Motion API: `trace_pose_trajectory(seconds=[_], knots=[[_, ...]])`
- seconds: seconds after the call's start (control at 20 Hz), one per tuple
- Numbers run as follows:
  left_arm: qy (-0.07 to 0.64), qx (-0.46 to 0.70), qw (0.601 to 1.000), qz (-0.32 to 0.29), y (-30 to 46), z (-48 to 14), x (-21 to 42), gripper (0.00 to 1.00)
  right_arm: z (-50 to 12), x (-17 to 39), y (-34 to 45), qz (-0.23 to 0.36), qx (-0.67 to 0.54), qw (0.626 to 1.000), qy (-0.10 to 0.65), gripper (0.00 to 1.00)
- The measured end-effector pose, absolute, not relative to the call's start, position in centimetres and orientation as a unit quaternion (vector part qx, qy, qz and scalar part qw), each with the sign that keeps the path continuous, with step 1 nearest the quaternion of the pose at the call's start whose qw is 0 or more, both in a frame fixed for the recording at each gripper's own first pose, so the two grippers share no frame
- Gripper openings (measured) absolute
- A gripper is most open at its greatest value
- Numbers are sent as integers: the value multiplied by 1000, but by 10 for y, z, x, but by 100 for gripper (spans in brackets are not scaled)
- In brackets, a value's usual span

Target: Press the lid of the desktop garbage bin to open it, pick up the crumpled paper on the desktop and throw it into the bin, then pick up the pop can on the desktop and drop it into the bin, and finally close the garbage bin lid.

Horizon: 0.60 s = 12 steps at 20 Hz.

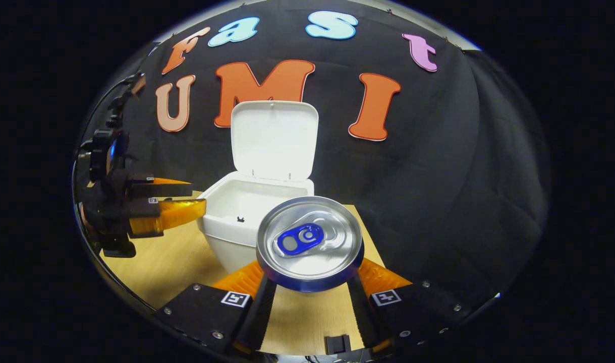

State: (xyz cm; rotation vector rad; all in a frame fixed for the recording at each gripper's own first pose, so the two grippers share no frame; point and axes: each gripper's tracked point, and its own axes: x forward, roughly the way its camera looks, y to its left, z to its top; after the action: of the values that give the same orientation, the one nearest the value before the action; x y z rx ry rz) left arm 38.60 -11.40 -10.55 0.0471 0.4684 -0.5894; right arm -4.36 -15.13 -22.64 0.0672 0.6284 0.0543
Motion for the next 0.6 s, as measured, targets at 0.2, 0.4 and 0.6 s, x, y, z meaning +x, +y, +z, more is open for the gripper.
trace_pose_trajectory(seconds=[0.2,0.4,0.6], knots=[[239,22,937,-253,-77,-109,377,97,-203,-27,-153,35,34,956,290,73],[252,25,944,-213,-37,-113,367,97,-195,-9,-147,48,36,958,282,73],[252,23,952,-169,-5,-113,360,97,-186,13,-138,72,28,961,266,72]])
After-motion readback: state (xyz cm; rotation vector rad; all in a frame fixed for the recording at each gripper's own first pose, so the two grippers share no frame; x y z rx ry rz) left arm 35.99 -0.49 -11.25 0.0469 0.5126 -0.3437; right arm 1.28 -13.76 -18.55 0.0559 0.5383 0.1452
